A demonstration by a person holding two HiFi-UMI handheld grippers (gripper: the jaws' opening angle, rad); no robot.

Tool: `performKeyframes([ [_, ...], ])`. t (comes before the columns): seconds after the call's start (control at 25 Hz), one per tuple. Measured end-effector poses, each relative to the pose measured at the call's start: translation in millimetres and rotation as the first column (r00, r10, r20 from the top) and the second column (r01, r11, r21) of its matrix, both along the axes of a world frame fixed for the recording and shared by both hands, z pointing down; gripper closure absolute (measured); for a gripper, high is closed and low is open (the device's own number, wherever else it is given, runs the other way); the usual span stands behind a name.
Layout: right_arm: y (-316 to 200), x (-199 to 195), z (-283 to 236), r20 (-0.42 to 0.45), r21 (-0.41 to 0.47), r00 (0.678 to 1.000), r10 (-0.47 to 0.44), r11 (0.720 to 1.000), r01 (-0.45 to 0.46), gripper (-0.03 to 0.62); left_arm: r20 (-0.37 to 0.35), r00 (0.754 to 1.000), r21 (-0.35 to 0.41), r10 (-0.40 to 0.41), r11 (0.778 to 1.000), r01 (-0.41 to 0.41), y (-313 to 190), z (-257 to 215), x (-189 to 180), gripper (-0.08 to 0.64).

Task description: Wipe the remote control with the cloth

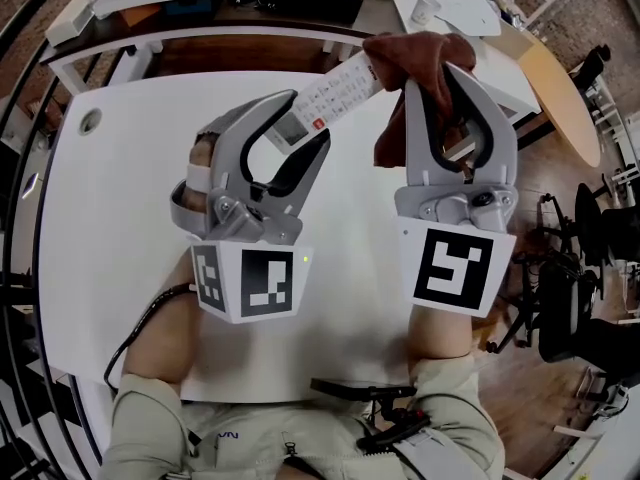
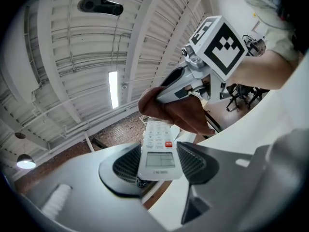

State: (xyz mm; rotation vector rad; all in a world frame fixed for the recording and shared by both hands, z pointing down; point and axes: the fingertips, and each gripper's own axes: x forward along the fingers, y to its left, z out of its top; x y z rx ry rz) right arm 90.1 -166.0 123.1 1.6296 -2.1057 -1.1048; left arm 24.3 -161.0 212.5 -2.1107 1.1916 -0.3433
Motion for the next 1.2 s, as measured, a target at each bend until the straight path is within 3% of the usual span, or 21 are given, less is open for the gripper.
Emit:
performKeyframes([
  [0.24, 1, -10, 11, -0.075, -0.024, 0.997, 0.005, 1.0, -0.007, 0.515, 0.033, 0.999, 0.027, 0.0, 1.0, -0.001, 3, 1, 5, 0.318],
  [0.72, 13, -61, 42, -0.236, -0.082, 0.965, -0.115, 0.992, 0.098, 0.515, 0.022, 1.0, 0.016, -0.014, 1.0, 0.013, -2, 1, -1, 0.318],
  [1.0, 26, -90, 56, -0.264, -0.14, 0.933, -0.246, 0.966, 0.215, 0.515, -0.081, 0.997, -0.061, 0.021, 0.998, -0.026, -7, 0, -7, 0.318],
  [1.2, 25, -88, 52, -0.196, -0.148, 0.941, -0.277, 0.957, 0.251, 0.515, -0.149, 0.987, -0.105, 0.067, 0.991, -0.083, -10, -7, -10, 0.318],
])
